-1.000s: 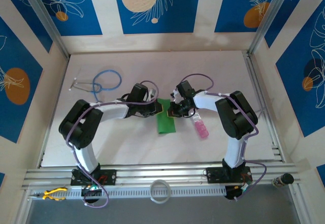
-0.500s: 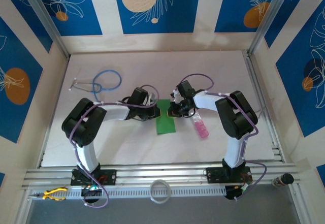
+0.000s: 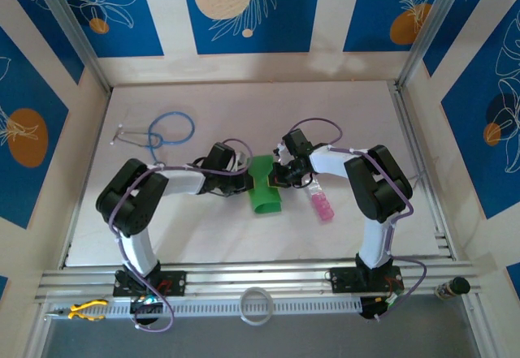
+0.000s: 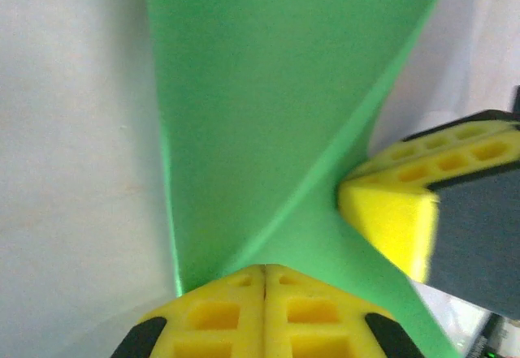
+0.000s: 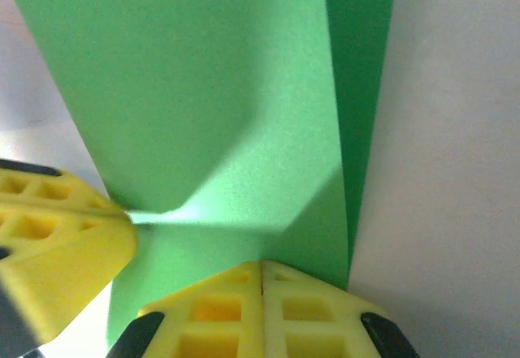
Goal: Fold a paper plane with a square sheet of paper (pick it up from the middle)
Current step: First fold the square sheet of paper in half at the center of the table.
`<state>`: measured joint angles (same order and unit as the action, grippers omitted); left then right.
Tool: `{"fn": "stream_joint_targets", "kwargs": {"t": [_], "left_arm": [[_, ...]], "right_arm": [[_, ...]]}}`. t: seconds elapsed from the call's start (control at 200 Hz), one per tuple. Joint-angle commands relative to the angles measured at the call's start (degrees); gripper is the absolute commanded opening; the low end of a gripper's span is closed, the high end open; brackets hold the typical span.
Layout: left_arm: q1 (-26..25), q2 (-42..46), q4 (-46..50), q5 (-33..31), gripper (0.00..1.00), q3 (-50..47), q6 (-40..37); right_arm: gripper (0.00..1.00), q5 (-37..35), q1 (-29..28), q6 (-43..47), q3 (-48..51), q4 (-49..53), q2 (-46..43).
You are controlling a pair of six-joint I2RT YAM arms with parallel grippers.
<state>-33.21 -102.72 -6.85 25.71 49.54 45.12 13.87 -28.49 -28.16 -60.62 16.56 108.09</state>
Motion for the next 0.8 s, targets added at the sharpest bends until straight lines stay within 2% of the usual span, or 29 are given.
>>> {"fn": "stream_joint_targets", "kwargs": {"t": [0.0,0.07,0.22,0.585,0.795], "left_arm": [[0.22,2.77,-0.56,4.32,0.0,1.44,3.48],[-0.07,2.01,-1.87,7.25,0.0,1.76,5.15],[-0.22,-0.68,-3.12,8.91,0.0,0.45,7.21],[-0.25,-3.94,-4.04,5.38,0.0,-6.6,5.36],[-0.27,-0.02,-2.73,5.2,0.0,-5.79,5.52]], "right_arm": [[0.0,-5.5,-0.26,-0.58,2.52,4.37,2.12],[0.0,-5.53,-0.25,-0.6,2.51,4.36,2.05],[0.0,-5.61,-0.23,-0.67,2.54,4.37,2.21],[0.0,-6.46,-0.25,-0.59,3.27,4.71,1.96],[0.0,-6.84,-0.25,-0.65,3.37,4.98,1.77]]}}
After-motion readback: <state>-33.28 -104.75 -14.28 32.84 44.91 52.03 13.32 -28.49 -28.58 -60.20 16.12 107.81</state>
